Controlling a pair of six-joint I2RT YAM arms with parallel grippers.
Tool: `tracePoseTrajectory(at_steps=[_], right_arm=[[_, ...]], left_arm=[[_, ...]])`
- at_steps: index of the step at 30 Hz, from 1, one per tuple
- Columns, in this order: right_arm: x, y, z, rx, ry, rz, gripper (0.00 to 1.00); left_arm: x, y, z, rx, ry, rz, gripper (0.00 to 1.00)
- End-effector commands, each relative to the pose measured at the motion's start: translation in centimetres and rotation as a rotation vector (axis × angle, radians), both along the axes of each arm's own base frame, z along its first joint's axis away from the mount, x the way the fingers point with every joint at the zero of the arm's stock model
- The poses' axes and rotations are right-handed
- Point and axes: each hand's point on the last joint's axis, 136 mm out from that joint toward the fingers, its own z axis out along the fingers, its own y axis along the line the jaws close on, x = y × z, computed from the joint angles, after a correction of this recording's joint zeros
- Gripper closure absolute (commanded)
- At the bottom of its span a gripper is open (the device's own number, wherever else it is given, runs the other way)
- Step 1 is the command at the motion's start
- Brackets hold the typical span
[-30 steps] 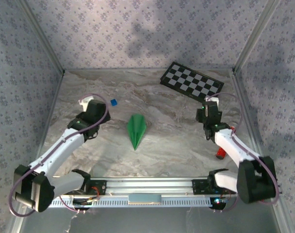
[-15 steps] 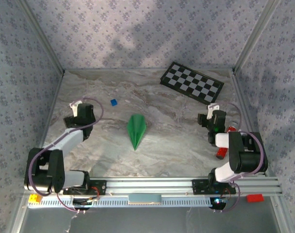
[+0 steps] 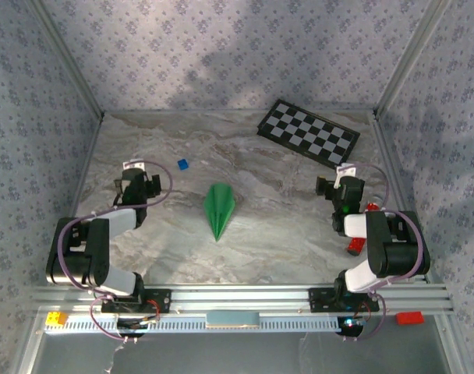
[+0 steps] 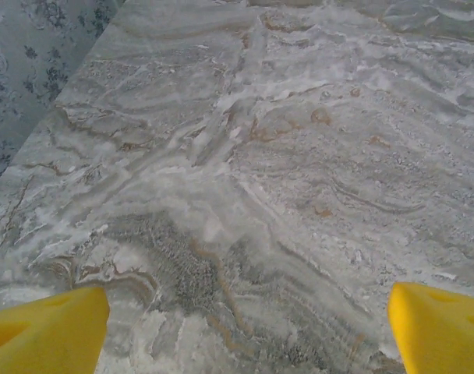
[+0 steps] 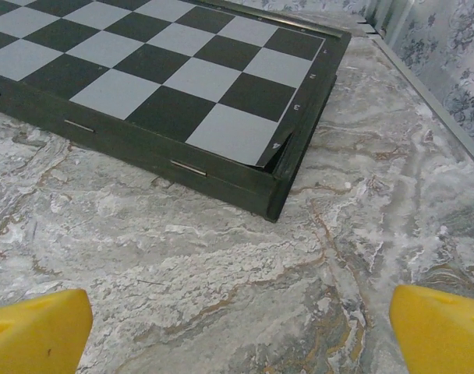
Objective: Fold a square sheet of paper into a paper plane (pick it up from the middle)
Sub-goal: Reset both arms
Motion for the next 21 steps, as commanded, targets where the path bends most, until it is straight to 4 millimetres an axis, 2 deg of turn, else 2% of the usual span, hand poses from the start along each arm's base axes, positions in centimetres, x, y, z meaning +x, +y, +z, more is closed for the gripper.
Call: tracePoseTrajectory(at_steps=[1,2,3,5,7,21], right_arm=[[0.10,-0.37,0.29,-0.002,-0.021,-0.032,0.00],[0.11,-0.35,0.26,-0.002,-0.020,-0.030,0.00],[0.11,-0.35,0.28,-0.002,-0.020,-0.031,0.00],[0.11,-0.32,0.27,0.000,-0.020,-0.029,0.00],[0.10,-0.33,0.28,-0.001,-0.020,-0.030,0.00],[0.13,-0.39,0.31,0.000,-0.020,-0.030,0.00]], left_arm=[[0.45,0.75,-0.15,-0.064,-0.159,-0.023,0.05],[0.27,1.03,0.44,-0.059,-0.219,-0.011,0.00],[-0.19,1.01,0.06,-0.073,-0.165,-0.005,0.00],[0.59,0.47,0.05,-0.065,-0.175,-0.046,0.00],[0.53,0.45,-0.25,-0.072,-0.126,-0.043,0.00],[0.62,0.07,-0.13,-0.058,-0.135,-0.055,0.00]])
